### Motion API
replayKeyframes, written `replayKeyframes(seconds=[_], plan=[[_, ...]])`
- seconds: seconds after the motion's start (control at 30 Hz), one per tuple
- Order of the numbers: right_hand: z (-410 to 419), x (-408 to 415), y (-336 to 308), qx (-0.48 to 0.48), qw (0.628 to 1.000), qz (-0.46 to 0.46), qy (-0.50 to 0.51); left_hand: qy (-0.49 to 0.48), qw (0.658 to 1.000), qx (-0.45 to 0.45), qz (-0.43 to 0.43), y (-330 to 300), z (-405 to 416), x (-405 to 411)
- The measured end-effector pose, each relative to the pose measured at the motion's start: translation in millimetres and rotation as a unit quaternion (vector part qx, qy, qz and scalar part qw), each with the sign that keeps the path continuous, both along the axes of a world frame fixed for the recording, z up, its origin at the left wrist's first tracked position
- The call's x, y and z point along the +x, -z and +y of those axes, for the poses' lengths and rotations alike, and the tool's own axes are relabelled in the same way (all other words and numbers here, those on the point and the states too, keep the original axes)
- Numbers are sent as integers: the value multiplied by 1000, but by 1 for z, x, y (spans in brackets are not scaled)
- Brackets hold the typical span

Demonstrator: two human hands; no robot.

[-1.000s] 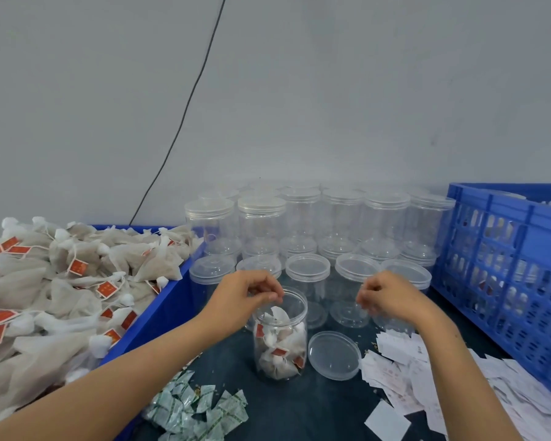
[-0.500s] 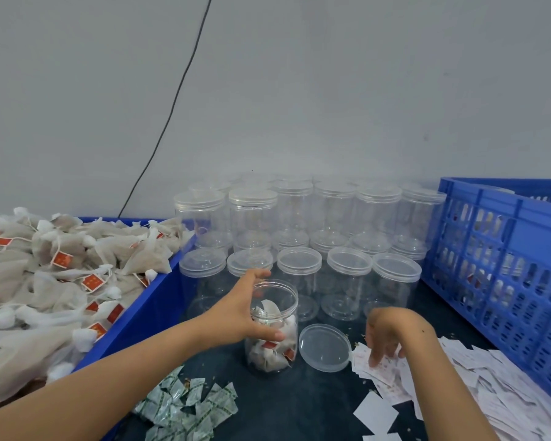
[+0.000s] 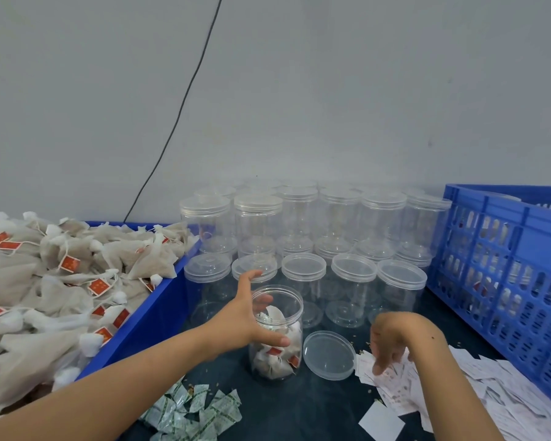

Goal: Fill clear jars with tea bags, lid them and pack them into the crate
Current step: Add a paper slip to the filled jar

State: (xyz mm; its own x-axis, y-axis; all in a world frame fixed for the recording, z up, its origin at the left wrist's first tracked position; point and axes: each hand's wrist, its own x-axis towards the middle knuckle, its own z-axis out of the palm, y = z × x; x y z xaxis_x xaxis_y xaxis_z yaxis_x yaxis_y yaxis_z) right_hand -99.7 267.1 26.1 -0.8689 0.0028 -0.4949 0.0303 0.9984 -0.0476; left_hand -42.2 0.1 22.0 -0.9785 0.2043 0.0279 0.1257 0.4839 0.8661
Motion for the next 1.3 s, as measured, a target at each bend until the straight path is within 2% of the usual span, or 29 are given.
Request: replayKeyframes(seconds=[0.17, 0.4, 0.53, 0.73, 1.0, 1.1, 1.23, 1.3], plan=[[-7, 4, 9, 58, 997, -41, -5, 2, 1000, 0, -6, 0, 1, 1], [2, -1, 2, -31, 999, 16, 30, -1, 1000, 11, -10, -1, 2, 2], [10, -3, 0, -33, 997, 75, 15, -3, 1000, 13, -12, -1, 2, 2], [20, -1, -8, -49, 996, 68, 38, -2, 1000, 8, -13, -2, 3, 2], [22, 12, -28, -114, 983, 130, 69, -10, 998, 54, -24, 3, 3, 0], [21, 16, -38, -186, 960, 204, 56, -15, 998, 56, -10, 5, 5, 0], [3, 24, -55, -382, 871, 309, -6, 15, 999, 21, 43, 4, 13, 4], [-15, 32, -62, -425, 838, 332, -78, 32, 998, 15, 58, 4, 16, 5]])
